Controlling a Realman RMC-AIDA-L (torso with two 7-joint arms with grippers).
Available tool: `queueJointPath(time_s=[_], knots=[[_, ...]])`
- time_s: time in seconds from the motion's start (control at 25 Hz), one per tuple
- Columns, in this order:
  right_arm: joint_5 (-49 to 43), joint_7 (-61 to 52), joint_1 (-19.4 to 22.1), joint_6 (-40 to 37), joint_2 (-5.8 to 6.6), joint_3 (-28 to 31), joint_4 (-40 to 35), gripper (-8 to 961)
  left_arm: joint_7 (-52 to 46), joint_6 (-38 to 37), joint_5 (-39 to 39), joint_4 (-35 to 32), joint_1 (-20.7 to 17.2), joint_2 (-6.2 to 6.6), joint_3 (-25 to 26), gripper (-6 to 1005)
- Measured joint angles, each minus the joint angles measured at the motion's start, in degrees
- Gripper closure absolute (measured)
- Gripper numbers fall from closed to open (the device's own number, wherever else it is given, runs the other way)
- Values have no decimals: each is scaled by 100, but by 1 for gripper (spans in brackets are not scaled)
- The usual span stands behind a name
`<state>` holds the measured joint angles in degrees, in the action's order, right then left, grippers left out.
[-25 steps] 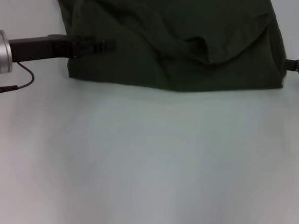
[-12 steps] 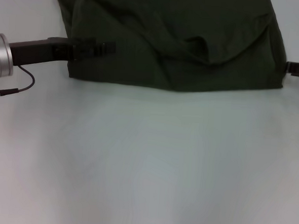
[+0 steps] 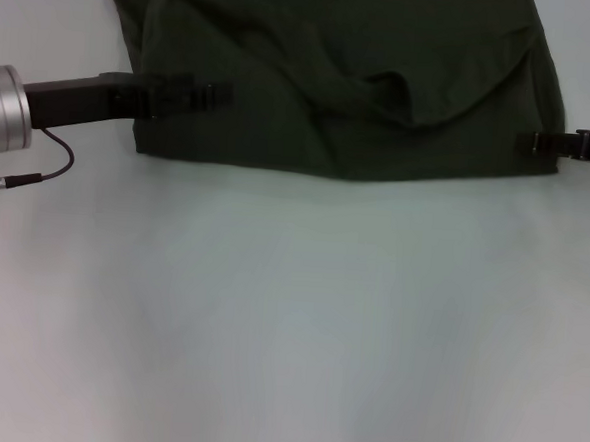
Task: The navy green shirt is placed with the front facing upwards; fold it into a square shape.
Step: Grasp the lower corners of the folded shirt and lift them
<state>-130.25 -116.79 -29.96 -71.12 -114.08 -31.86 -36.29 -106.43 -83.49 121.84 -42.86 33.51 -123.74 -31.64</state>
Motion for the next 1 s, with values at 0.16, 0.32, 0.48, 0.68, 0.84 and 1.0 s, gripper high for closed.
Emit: queueJointPath(time_s=[0.16, 0.32, 0.48, 0.68, 0.84, 1.0], knots=[[-1, -16, -21, 76, -23, -65, 0, 234, 0, 0, -3, -1, 2, 0, 0, 185], [0, -35, -63, 70, -25, -67, 0, 247, 0, 44, -4, -3, 7, 0, 0, 185], [21, -43, -91, -17, -26, -59, -28, 247, -9, 86, -4, -3, 25, 0, 0, 185], [45, -88, -98, -121, 7, -6, -69, 248, -29, 123, -4, 2, 28, 0, 0, 185], [48, -100, -97, -89, 0, -23, -61, 248, -29, 147, -3, 5, 42, -3, 0, 185], [36, -78, -113, 22, -38, -62, -36, 247, -30, 149, -3, 6, 74, -8, 0, 186]])
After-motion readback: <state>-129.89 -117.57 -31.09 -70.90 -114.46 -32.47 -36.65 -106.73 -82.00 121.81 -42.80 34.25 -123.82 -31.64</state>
